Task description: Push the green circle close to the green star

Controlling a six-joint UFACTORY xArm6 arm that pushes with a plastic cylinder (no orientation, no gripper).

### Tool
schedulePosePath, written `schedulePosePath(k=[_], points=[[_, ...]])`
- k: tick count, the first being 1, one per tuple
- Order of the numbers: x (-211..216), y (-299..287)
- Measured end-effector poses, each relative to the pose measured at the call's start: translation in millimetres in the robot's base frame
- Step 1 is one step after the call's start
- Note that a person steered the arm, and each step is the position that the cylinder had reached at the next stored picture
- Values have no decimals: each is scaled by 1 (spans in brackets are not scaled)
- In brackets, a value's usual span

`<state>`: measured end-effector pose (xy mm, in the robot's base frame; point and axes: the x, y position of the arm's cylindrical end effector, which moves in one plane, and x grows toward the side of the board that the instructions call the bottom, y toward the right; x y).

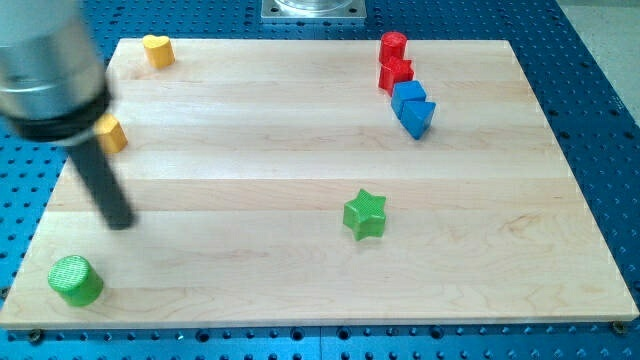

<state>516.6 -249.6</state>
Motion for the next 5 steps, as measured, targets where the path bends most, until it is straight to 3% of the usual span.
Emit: schedulePosePath(k=[1,2,3,4,5], points=[[35,-54],[91,-38],[88,21],[31,80],[18,122]])
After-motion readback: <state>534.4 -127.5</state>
